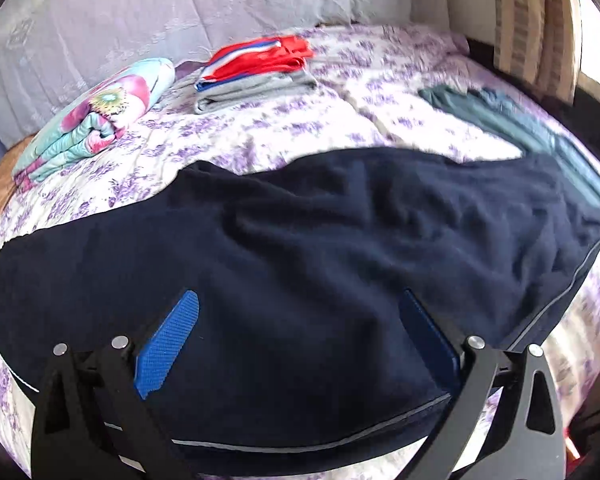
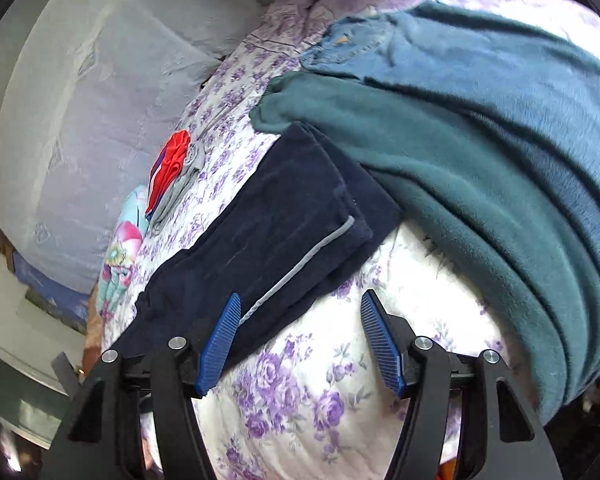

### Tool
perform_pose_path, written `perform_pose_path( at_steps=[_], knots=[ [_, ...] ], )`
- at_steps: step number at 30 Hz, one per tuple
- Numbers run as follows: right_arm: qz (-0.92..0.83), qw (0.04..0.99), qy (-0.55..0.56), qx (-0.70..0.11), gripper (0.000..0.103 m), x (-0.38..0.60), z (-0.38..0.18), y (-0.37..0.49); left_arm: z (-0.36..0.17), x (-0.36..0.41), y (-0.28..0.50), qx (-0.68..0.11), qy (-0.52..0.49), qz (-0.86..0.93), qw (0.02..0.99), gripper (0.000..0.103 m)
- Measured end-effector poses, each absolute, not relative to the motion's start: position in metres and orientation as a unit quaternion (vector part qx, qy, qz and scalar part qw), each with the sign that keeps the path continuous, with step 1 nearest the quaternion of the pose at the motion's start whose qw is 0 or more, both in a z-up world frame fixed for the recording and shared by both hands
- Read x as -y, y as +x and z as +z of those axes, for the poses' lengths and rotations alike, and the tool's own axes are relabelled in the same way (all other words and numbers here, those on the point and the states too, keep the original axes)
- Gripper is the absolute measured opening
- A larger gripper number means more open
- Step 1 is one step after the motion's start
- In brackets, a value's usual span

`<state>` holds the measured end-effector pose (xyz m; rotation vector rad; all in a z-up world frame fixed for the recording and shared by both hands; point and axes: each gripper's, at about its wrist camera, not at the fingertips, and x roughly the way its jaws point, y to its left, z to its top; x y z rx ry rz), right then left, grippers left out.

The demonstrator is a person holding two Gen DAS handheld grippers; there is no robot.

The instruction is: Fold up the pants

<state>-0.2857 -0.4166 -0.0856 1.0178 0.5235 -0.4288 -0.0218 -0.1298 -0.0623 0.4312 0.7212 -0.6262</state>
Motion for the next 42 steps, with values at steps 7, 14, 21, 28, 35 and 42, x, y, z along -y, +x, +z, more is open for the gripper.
perform_pose_path(
  at_steps=[7, 14, 21, 28, 35, 42],
  knots=[
    [-0.213, 0.823, 0.487, -0.199, 0.068, 0.423, -0.090, -0.273, -0.077, 0.116, 0.001, -0.410, 0.134, -0.320, 0.844, 0.099],
    [-0.248, 0.844, 0.443, -0.173, 0.031, 0.419, -0.094, -0.276, -0.062, 0.085, -0.004, -0.377, 0.118, -0.289, 0.872, 0.099],
    [-0.241, 0.927, 0.255, -0.136, 0.023, 0.372, -0.007, -0.219, -0.015, -0.055, 0.028, -0.340, 0.027, -0.152, 0.928, 0.099],
    [-0.062, 0.977, -0.061, -0.197, 0.020, 0.198, 0.019, -0.091, -0.037, -0.187, 0.041, -0.396, -0.178, -0.093, 0.896, 0.098],
    [0.029, 0.906, -0.257, -0.335, 0.020, 0.102, -0.066, -0.051, -0.049, -0.198, 0.035, -0.403, -0.147, -0.073, 0.900, 0.098],
    [0.089, 0.905, -0.230, -0.345, 0.041, 0.108, -0.045, -0.066, -0.054, -0.184, 0.051, -0.410, -0.129, -0.070, 0.900, 0.098]
  ],
)
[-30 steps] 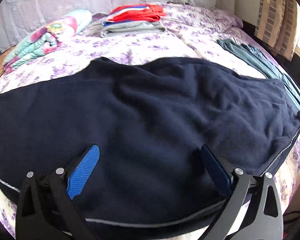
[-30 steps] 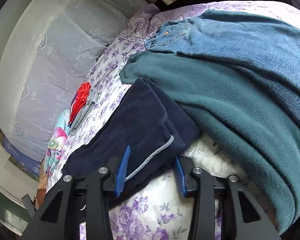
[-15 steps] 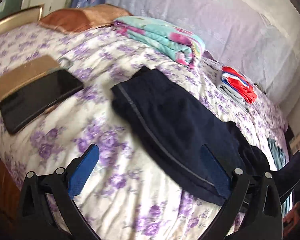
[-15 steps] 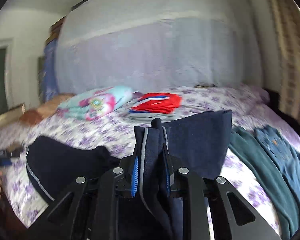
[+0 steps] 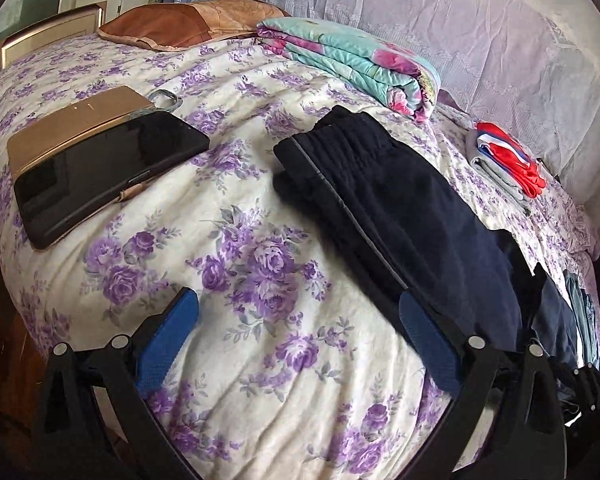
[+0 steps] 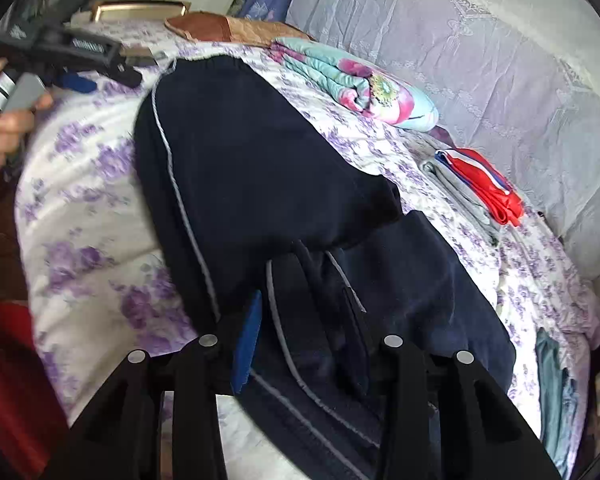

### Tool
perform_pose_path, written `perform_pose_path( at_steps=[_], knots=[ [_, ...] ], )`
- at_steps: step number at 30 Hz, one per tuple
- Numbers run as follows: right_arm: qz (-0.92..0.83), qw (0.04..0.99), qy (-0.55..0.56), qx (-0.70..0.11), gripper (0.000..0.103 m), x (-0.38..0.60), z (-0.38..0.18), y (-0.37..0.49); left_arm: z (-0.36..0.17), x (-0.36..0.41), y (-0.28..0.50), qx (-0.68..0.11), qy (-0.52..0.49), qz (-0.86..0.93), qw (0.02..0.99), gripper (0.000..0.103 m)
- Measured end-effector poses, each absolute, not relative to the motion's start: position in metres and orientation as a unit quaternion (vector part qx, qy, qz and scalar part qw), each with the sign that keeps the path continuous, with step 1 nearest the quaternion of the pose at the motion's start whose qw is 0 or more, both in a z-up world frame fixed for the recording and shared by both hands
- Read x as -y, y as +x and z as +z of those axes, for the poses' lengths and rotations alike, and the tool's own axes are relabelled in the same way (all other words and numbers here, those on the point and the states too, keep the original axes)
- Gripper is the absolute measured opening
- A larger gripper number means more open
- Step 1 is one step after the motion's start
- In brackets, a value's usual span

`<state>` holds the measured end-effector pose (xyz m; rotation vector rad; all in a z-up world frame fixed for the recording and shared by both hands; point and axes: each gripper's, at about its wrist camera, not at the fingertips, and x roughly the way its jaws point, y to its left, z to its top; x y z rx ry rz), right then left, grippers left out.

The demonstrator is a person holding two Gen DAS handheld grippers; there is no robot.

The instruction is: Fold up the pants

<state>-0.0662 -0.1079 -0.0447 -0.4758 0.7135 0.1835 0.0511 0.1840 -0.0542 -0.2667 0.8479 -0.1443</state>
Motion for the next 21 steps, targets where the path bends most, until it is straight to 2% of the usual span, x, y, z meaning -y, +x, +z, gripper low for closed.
perform_pose_path(
  at_steps=[4, 6, 7, 9, 12, 13, 17, 21],
  knots=[
    [0.093, 0.945, -0.122, -0.290, 0.043, 0.136, 0.002, -0.075, -0.056, -0.181, 0.061, -0.421, -0.127, -0.076, 0.895, 0.098],
    [0.027, 0.958, -0.101, -0.266, 0.054, 0.153, 0.012, -0.067, -0.055, -0.180, 0.067, -0.426, -0.131, -0.081, 0.891, 0.098],
    [-0.008, 0.959, -0.095, -0.266, 0.063, 0.161, 0.011, -0.059, -0.055, -0.181, 0.070, -0.428, -0.136, -0.084, 0.890, 0.098],
    [-0.033, 0.951, -0.081, -0.295, 0.066, 0.173, -0.003, -0.041, -0.055, -0.183, 0.077, -0.434, -0.151, -0.088, 0.884, 0.098],
    [-0.032, 0.910, -0.100, -0.401, 0.069, 0.175, -0.059, -0.016, -0.057, -0.187, 0.091, -0.446, -0.180, -0.102, 0.871, 0.098],
    [-0.030, 0.920, -0.089, -0.381, 0.071, 0.177, -0.058, -0.021, -0.059, -0.187, 0.098, -0.450, -0.190, -0.108, 0.866, 0.098],
    [-0.015, 0.919, -0.022, -0.394, 0.079, 0.195, -0.056, -0.024, -0.063, -0.183, 0.126, -0.462, -0.214, -0.128, 0.851, 0.098],
    [-0.017, 0.922, -0.015, -0.386, 0.082, 0.197, -0.059, -0.025, -0.066, -0.175, 0.143, -0.462, -0.232, -0.144, 0.844, 0.098]
  ],
)
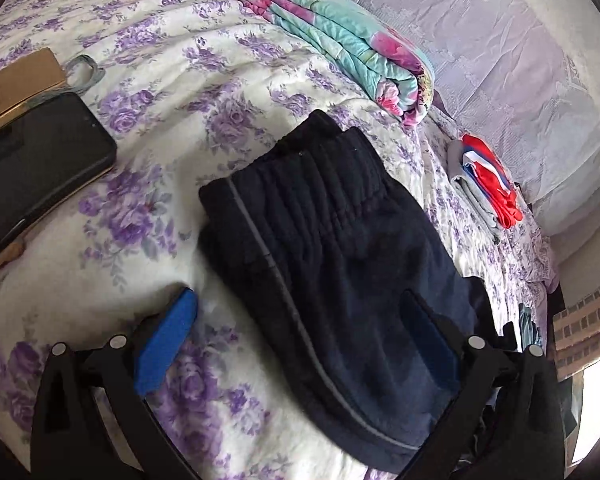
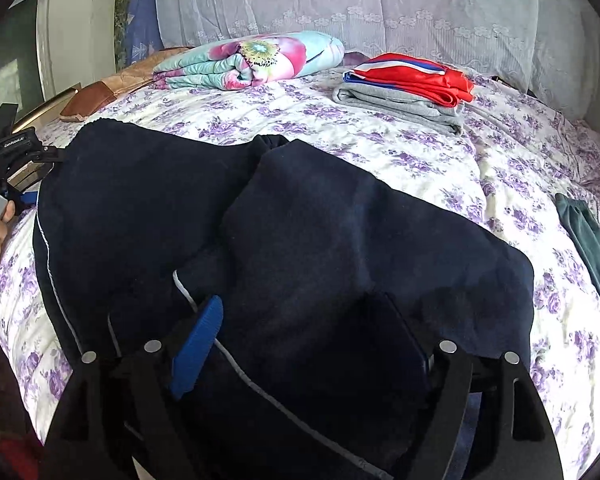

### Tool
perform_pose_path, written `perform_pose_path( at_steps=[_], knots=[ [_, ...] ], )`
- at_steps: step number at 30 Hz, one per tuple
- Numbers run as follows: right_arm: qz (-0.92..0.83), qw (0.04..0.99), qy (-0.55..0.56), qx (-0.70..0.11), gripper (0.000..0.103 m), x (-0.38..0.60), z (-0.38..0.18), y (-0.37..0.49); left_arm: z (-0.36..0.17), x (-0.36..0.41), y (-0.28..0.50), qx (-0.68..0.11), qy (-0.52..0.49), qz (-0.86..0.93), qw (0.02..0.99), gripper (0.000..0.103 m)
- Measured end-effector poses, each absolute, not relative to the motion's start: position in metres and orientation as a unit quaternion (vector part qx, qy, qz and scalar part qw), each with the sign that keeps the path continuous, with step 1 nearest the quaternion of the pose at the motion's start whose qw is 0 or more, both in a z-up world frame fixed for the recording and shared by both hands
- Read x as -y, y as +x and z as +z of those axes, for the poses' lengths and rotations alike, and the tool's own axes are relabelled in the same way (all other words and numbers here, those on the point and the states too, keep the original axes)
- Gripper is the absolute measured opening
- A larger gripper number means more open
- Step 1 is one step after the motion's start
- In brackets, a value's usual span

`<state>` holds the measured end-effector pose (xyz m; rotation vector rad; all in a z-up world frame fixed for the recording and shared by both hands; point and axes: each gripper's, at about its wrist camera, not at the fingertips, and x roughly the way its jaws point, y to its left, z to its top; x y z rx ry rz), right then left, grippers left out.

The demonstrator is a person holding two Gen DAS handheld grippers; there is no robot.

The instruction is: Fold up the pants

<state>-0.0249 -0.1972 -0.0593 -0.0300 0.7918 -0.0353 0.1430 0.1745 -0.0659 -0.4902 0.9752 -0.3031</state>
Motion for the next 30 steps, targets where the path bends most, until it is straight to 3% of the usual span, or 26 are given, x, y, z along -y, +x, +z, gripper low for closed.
perform_pose_path(
  at_steps=[11, 18, 21, 25, 30],
  knots=[
    [-0.008, 0.923, 0.003, -0.385, 0.084, 0.204, -0.061, -0.020, -0.070, -0.179, 0.150, -0.443, -0.303, -0.158, 0.829, 0.097],
    [-0.009, 0.923, 0.003, -0.384, 0.084, 0.203, -0.061, -0.021, -0.076, -0.197, 0.150, -0.444, -0.346, -0.150, 0.812, 0.051],
    [-0.009, 0.924, 0.003, -0.383, 0.084, 0.204, -0.061, -0.021, -0.081, -0.202, 0.154, -0.447, -0.359, -0.152, 0.805, 0.039],
    [-0.007, 0.931, 0.020, -0.364, 0.084, 0.207, -0.053, -0.030, -0.084, -0.202, 0.153, -0.444, -0.356, -0.161, 0.807, 0.042],
    [0.006, 0.942, 0.075, -0.328, 0.084, 0.217, -0.035, -0.051, -0.083, -0.194, 0.152, -0.433, -0.346, -0.164, 0.816, 0.062]
  ],
)
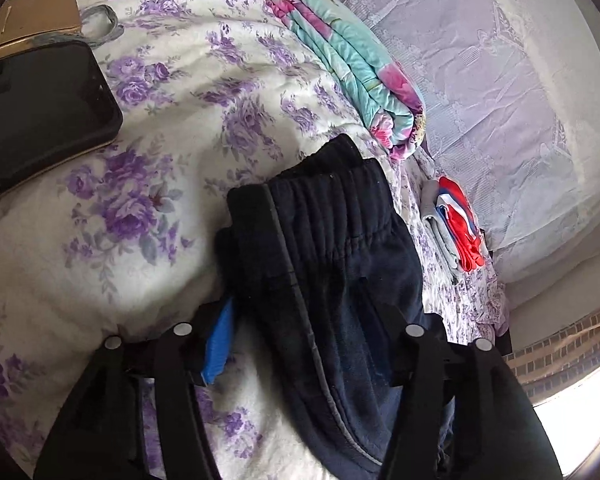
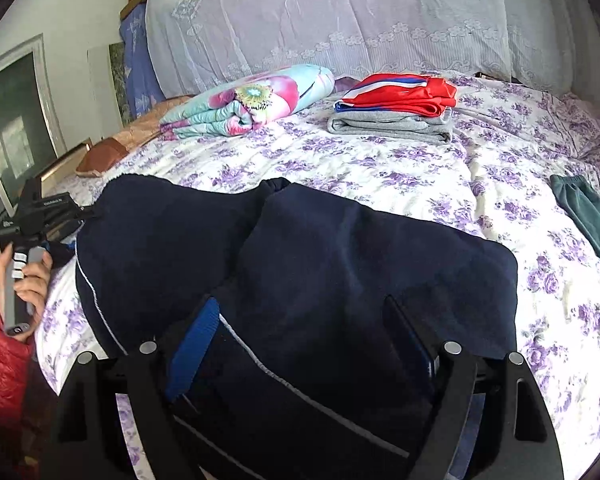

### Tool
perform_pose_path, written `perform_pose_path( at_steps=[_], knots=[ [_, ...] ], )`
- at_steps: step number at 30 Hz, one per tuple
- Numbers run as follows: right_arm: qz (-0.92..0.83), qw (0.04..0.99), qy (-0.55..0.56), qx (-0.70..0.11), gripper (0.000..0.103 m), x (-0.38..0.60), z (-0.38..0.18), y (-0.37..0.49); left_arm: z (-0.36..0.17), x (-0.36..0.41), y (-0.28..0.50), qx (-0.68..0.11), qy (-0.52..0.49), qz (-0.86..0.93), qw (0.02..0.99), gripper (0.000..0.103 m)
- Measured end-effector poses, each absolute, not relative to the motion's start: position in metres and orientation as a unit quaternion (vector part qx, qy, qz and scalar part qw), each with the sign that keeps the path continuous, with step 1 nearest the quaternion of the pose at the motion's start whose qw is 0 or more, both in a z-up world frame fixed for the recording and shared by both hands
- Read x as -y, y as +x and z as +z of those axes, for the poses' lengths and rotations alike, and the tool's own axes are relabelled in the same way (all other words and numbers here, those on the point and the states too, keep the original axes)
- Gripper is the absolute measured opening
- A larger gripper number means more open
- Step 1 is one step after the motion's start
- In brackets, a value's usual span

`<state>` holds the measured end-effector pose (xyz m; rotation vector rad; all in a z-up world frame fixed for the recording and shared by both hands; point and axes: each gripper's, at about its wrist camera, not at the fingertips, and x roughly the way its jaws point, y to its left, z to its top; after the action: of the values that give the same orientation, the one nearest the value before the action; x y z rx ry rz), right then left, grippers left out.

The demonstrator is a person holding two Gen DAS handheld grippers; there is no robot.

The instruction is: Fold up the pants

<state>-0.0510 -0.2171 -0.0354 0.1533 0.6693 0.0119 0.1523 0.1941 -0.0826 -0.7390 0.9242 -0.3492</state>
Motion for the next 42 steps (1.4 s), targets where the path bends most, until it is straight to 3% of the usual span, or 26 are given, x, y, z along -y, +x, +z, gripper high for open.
perform_pose_path(
  at_steps=[1, 3, 5, 7, 9, 12, 15, 18, 26, 29, 42],
  knots=[
    [0.007, 0.942, 0.081, -0.325, 0.084, 0.219, -0.032, -0.053, -0.081, -0.190, 0.154, -0.433, -0.343, -0.160, 0.818, 0.066],
    [0.007, 0.945, 0.091, -0.314, 0.084, 0.221, -0.026, -0.054, -0.077, -0.179, 0.159, -0.433, -0.332, -0.159, 0.823, 0.084],
    [0.008, 0.947, 0.096, -0.307, 0.084, 0.221, -0.020, -0.054, -0.075, -0.171, 0.164, -0.434, -0.318, -0.149, 0.830, 0.084],
    [0.007, 0.951, 0.088, -0.298, 0.084, 0.219, -0.010, -0.052, -0.075, -0.171, 0.164, -0.430, -0.313, -0.138, 0.835, 0.070],
    [0.000, 0.956, 0.068, -0.286, 0.084, 0.213, -0.001, -0.051, -0.080, -0.182, 0.161, -0.425, -0.333, -0.139, 0.830, 0.044],
    [-0.017, 0.957, 0.025, -0.288, 0.084, 0.202, 0.007, -0.039, -0.086, -0.198, 0.158, -0.420, -0.371, -0.169, 0.811, 0.034],
    [-0.036, 0.945, -0.025, -0.325, 0.084, 0.188, -0.005, -0.016, -0.079, -0.196, 0.151, -0.410, -0.358, -0.168, 0.822, 0.030],
    [-0.040, 0.900, -0.113, -0.419, 0.084, 0.167, -0.053, 0.010, -0.058, -0.186, 0.141, -0.389, -0.314, -0.157, 0.851, 0.027],
    [-0.040, 0.936, -0.062, -0.343, 0.086, 0.182, -0.026, -0.021, 0.002, -0.144, 0.106, -0.325, -0.174, -0.129, 0.920, 0.026],
    [-0.018, 0.907, -0.065, -0.415, 0.090, 0.187, -0.053, -0.010, 0.014, -0.121, 0.094, -0.304, -0.116, -0.100, 0.940, 0.026],
    [-0.012, 0.949, 0.045, -0.312, 0.091, 0.240, -0.019, -0.075, 0.046, -0.035, 0.047, -0.237, 0.051, -0.071, 0.968, 0.025]
  ],
)
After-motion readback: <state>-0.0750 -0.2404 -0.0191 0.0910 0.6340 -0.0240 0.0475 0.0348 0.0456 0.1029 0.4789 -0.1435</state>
